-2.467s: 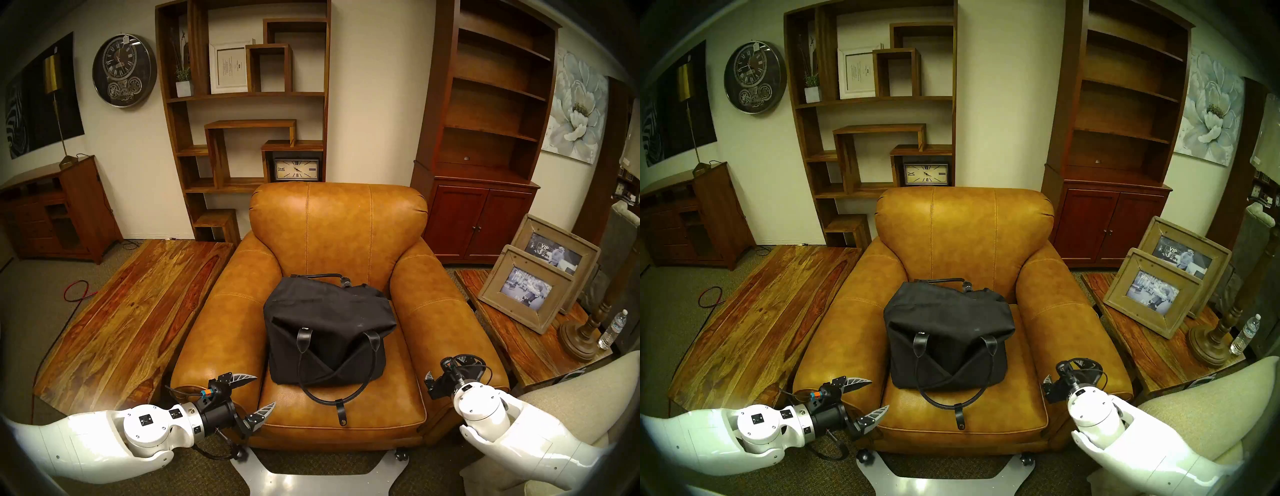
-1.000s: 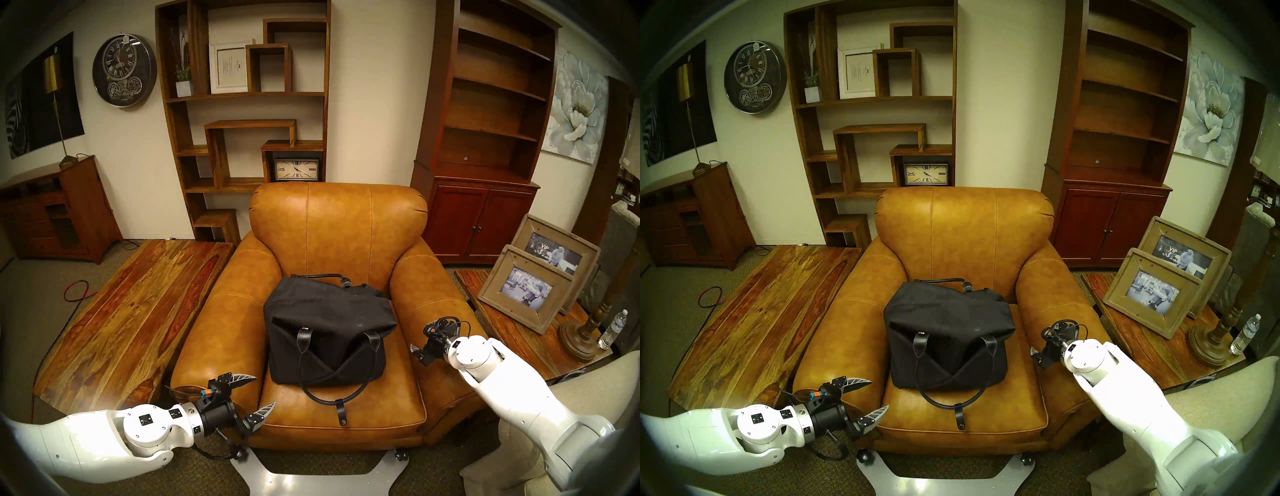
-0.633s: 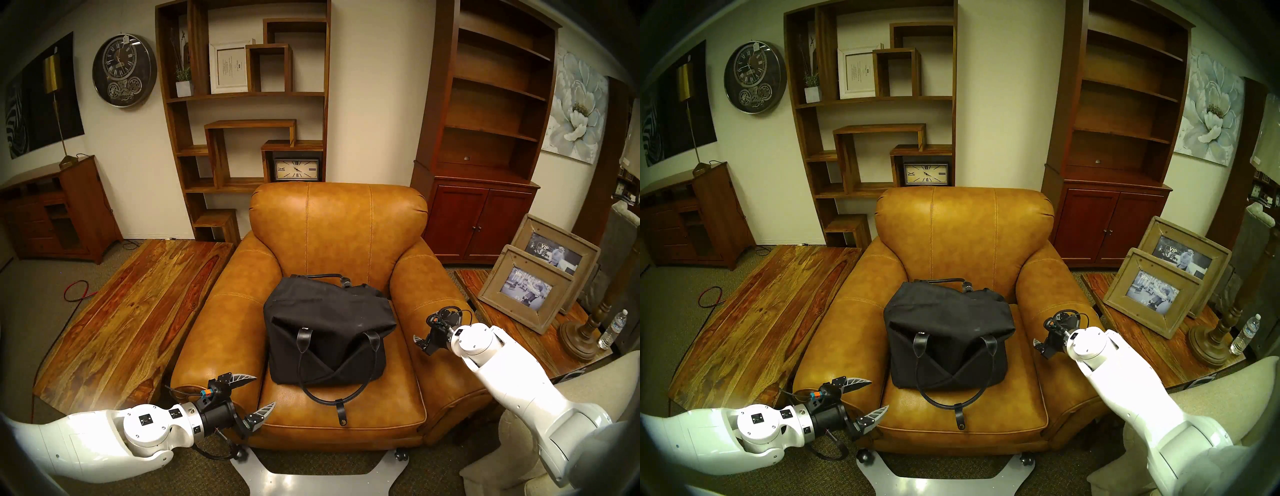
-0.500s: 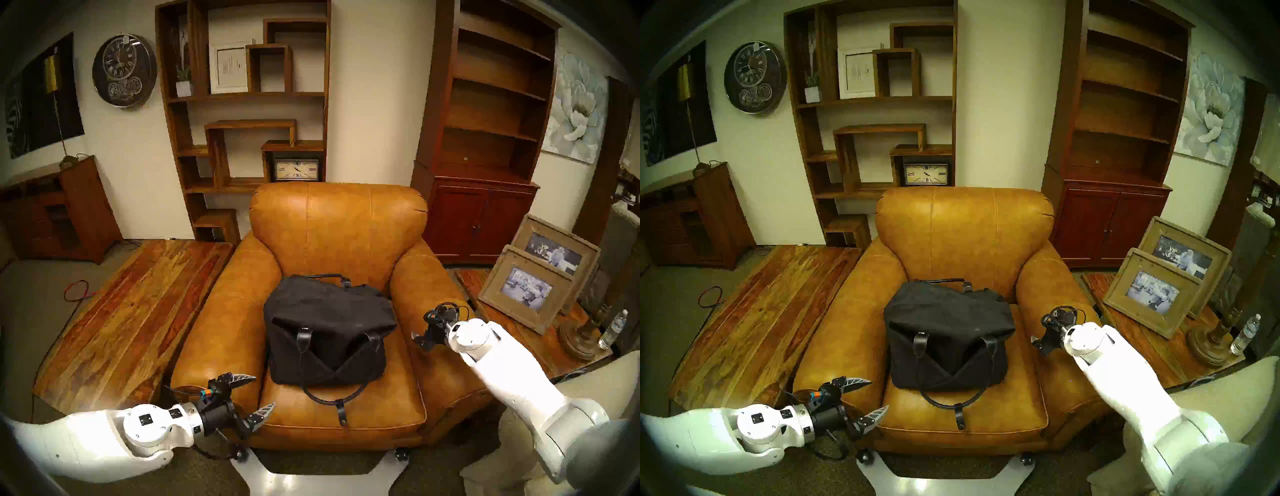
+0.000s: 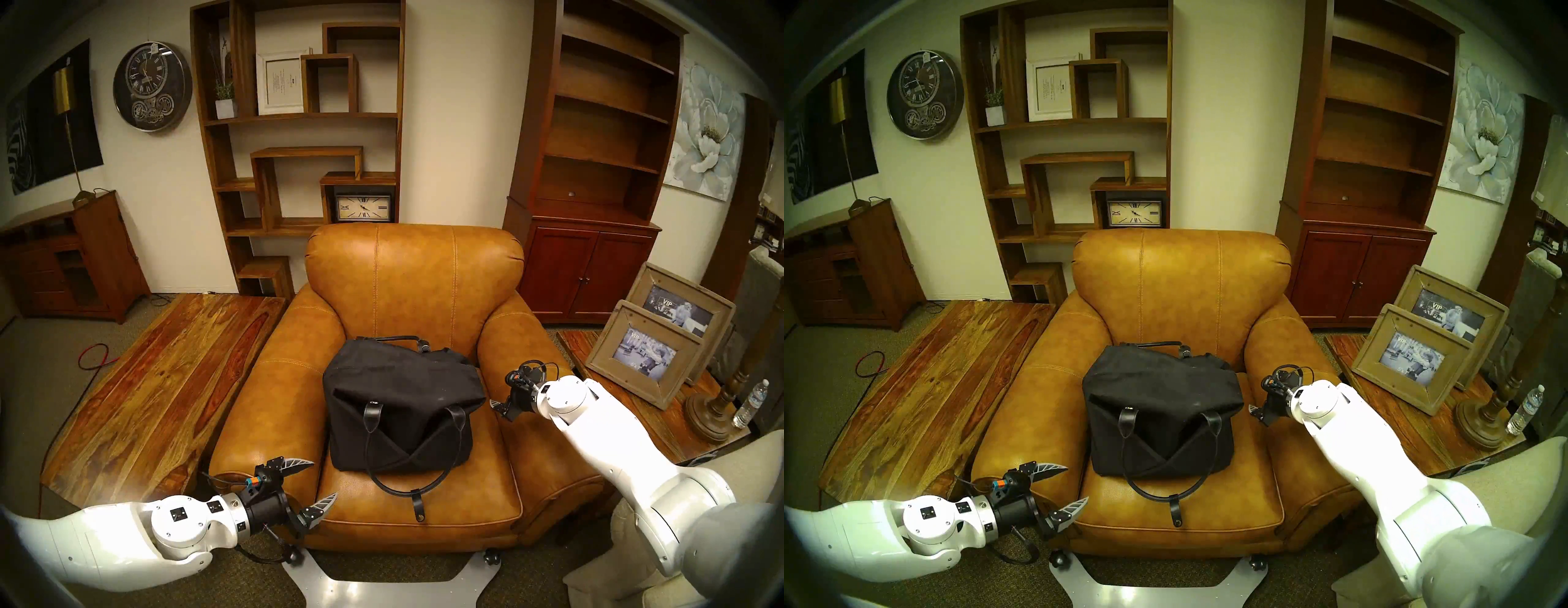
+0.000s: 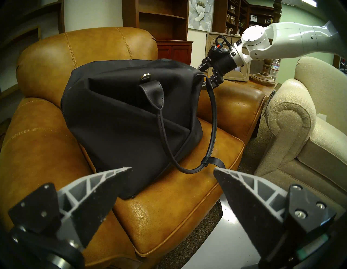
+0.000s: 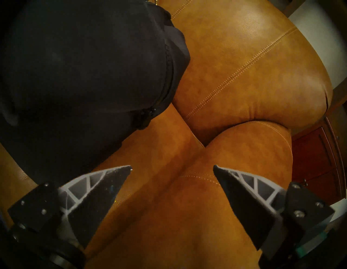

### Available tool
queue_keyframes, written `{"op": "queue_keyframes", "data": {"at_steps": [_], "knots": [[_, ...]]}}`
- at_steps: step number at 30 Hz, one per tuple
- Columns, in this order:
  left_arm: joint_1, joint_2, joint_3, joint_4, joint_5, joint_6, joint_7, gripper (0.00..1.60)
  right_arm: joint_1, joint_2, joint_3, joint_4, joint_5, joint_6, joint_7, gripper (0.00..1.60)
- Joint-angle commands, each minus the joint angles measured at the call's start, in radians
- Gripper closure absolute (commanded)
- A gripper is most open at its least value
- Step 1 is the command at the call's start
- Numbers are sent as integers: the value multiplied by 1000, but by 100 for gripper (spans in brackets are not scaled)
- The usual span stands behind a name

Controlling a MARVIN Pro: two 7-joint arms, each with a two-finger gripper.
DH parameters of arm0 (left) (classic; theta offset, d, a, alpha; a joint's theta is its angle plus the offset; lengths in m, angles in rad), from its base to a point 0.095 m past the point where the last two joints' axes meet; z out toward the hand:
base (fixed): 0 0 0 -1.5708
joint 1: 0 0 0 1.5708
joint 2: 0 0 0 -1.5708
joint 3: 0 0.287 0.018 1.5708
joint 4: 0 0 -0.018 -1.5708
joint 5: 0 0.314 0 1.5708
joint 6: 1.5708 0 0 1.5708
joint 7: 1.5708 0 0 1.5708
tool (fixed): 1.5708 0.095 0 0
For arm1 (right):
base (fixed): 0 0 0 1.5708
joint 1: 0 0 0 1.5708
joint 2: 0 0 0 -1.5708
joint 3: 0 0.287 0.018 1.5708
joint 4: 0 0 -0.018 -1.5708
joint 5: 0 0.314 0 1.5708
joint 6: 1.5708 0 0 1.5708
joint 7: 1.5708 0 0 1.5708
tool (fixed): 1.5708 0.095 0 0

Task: Open a bag with a zipper

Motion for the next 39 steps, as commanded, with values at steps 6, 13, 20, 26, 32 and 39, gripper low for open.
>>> {"op": "queue_keyframes", "data": {"at_steps": [6, 13, 20, 26, 32, 39], "knots": [[-3, 0, 0, -5, 1, -3, 0, 0, 154, -84, -38, 118, -29, -72, 50, 0], [-5, 1, 2, -5, 0, -3, 0, 0, 205, -103, -57, 205, -54, -116, 74, 0], [-6, 1, 4, -5, 0, -4, 0, 0, 235, -122, -66, 267, -69, -154, 86, 0], [-7, 2, 5, -5, 0, -4, 1, 0, 262, -146, -69, 317, -79, -184, 89, 0], [-9, 2, 7, -5, -1, -4, 1, 0, 286, -160, -73, 365, -96, -213, 83, 0], [-10, 3, 9, -5, -1, -4, 2, 0, 305, -172, -85, 416, -126, -240, 66, 65]]}}
